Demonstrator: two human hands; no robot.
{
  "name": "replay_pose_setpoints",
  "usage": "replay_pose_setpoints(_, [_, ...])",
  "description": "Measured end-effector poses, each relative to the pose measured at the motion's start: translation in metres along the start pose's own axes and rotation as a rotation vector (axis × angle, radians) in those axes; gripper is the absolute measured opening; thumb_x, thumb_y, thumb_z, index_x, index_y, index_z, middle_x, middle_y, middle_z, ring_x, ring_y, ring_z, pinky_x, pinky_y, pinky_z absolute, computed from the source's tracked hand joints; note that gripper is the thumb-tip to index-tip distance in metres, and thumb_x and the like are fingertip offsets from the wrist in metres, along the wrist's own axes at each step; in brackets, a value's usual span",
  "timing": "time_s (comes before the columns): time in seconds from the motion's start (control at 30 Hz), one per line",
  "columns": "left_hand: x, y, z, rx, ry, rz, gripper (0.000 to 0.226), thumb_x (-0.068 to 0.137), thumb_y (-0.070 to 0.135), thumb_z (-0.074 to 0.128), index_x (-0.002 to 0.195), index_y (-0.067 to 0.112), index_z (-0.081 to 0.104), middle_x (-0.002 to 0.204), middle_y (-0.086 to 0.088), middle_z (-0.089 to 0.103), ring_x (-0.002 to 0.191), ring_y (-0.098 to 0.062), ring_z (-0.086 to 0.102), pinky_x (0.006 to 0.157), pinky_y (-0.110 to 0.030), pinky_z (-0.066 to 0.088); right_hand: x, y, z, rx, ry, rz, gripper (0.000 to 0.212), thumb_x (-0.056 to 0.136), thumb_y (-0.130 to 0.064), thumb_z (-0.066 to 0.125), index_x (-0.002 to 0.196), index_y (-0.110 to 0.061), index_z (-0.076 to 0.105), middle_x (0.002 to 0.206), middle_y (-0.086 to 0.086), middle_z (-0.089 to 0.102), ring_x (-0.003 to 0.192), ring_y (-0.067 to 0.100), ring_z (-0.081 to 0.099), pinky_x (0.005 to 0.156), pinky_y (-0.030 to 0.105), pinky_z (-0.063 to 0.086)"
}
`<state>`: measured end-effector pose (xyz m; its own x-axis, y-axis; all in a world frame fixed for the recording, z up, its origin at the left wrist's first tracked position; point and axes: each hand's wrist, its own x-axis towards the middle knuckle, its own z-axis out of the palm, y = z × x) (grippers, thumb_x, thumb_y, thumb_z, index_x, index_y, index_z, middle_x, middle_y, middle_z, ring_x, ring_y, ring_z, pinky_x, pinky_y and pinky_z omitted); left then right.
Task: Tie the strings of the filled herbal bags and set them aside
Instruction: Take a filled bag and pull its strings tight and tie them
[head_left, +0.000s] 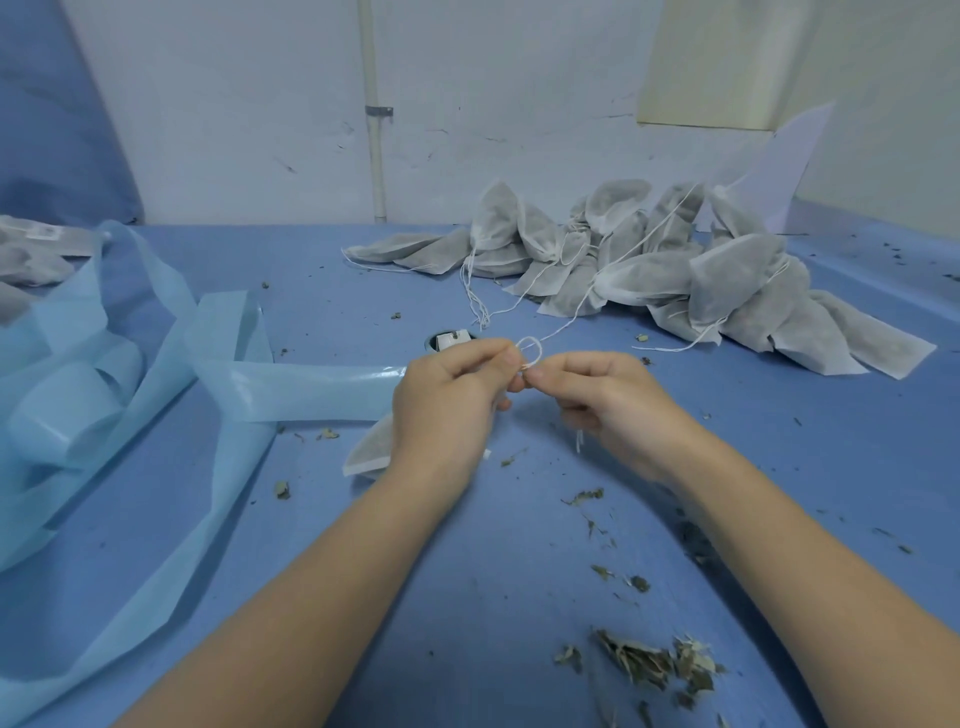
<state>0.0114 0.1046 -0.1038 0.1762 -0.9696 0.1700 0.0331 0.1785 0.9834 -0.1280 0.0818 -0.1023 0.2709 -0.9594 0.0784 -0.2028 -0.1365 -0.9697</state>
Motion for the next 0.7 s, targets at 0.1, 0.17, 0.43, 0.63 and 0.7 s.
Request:
replay_pose_setpoints(0.1, [-0.005,0.002,-0.001,0.06,-0.04,0.024,0.033,0.083,0.014,0.067,0.056,0.033,0.072,0.056,0.009,0.062,0.062,-0.01,0.055,0.068,-0.024,0.045,0.0,-0.002,-0.005,0.002,0.014,0.019,0.01,0.086,-0.015,0.066,0.082,-0.012,0.074,0.047,-0.016,0.049,0.041,0.001,0.037,0.041,0.007,0.026])
replay_pose_setpoints(0.17, [-0.008,0.002,0.0,0.222,-0.017,0.103,0.027,0.083,0.023,0.068,0.059,0.033,0.071,0.057,0.006,0.062,0.061,-0.01,0.055,0.067,-0.022,0.043,0.0,-0.006,-0.009,0.048,0.011,0.036,0.008,0.079,-0.018,0.07,0.076,-0.016,0.077,0.049,-0.01,0.038,0.046,0.005,0.028,0.043,0.012,0.023])
replay_pose_setpoints(0.43, [-0.009,-0.002,0.001,0.641,0.173,0.428,0.013,0.087,0.018,0.062,0.079,0.016,0.072,0.07,0.0,0.063,0.068,-0.015,0.049,0.06,-0.021,0.026,-0.004,-0.01,-0.004,0.092,0.028,0.001,0.025,0.076,-0.032,0.072,0.087,-0.009,0.077,0.047,-0.013,0.039,0.046,0.005,0.026,0.043,0.011,0.021])
replay_pose_setpoints(0.63, [-0.01,-0.001,0.005,0.562,0.198,0.288,0.013,0.087,0.024,0.062,0.08,0.018,0.072,0.062,0.017,0.057,0.069,-0.001,0.045,0.063,-0.012,0.032,-0.004,-0.004,0.005,0.019,0.21,-0.06,0.007,0.083,-0.018,0.071,0.077,-0.02,0.075,0.046,-0.018,0.051,0.039,0.001,0.036,0.041,0.008,0.028])
replay_pose_setpoints(0.7, [-0.01,0.0,0.005,0.527,0.2,0.219,0.015,0.087,0.026,0.061,0.08,0.018,0.071,0.074,0.01,0.068,0.074,-0.007,0.055,0.068,-0.016,0.035,-0.004,-0.004,0.007,0.035,0.202,-0.049,0.008,0.084,-0.018,0.07,0.079,-0.019,0.076,0.046,-0.018,0.049,0.042,0.002,0.034,0.043,0.009,0.03])
